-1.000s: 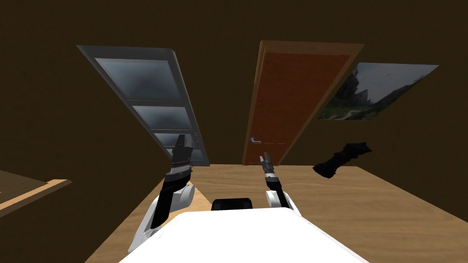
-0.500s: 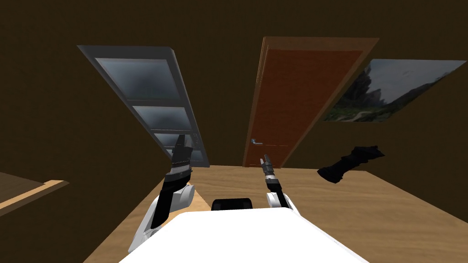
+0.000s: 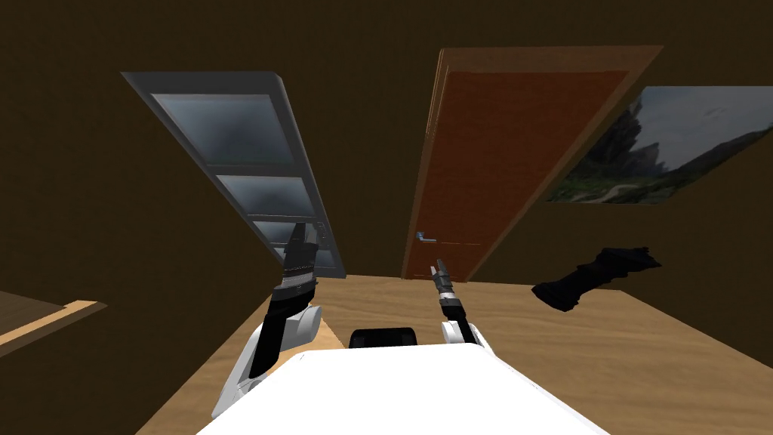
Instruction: Pull the door open
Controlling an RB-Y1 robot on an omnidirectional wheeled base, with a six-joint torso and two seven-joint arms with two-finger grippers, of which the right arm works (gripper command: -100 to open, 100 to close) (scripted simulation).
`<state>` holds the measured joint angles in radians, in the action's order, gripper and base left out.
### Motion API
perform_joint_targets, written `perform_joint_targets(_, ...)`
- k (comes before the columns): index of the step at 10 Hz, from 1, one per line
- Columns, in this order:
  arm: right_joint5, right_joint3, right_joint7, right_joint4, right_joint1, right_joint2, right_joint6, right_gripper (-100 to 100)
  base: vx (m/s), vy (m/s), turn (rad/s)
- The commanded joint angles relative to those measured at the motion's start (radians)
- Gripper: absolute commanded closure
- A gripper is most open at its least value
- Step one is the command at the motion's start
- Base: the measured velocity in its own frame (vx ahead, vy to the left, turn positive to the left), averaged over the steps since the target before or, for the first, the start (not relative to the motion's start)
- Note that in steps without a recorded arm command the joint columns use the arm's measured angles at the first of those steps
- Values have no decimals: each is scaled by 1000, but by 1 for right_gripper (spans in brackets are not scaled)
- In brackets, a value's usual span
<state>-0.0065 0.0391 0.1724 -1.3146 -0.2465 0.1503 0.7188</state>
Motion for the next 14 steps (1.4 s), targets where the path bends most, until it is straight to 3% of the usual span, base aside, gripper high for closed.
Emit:
perform_joint_targets(1, -4, 4, 3, 38, 5, 7, 9, -100, 91, -33, 47)
perform_joint_targets(14, -36, 40, 8, 360, 79, 45, 68, -100, 110, -44, 45)
